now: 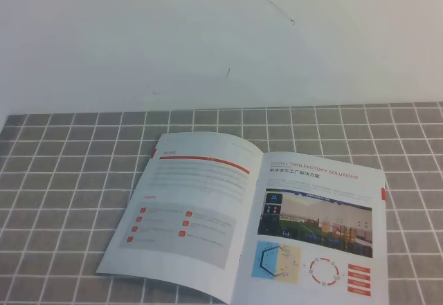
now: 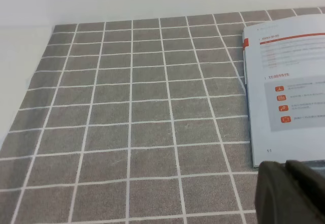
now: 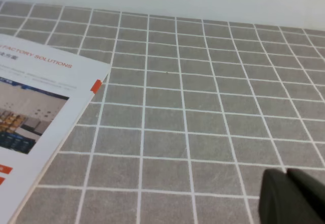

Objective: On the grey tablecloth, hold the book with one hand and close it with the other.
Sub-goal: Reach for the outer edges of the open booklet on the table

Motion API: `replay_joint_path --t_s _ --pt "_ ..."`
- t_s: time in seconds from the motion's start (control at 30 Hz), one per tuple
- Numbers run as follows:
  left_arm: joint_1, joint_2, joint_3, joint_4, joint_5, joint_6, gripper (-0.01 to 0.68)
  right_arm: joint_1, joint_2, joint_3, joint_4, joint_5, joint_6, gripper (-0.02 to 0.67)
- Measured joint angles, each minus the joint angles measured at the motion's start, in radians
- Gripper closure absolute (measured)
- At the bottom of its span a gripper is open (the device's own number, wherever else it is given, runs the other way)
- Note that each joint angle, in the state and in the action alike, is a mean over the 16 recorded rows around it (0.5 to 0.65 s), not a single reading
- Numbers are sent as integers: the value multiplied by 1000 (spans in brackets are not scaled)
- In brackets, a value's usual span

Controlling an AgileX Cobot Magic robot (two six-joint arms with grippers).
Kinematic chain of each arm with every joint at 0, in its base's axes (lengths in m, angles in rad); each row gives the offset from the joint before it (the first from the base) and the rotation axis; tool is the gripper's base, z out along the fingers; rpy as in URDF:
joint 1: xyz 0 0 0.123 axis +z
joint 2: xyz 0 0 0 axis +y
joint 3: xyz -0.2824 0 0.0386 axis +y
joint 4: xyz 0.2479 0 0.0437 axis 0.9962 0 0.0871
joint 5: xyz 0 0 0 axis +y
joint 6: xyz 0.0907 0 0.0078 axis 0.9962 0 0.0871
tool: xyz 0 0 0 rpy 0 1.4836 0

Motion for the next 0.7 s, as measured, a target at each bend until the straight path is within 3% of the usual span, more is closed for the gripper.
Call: replay_joint_path --t_s 0.7 --pt "0 0 0 0 0 0 676 0 0 0 1 0 0 650"
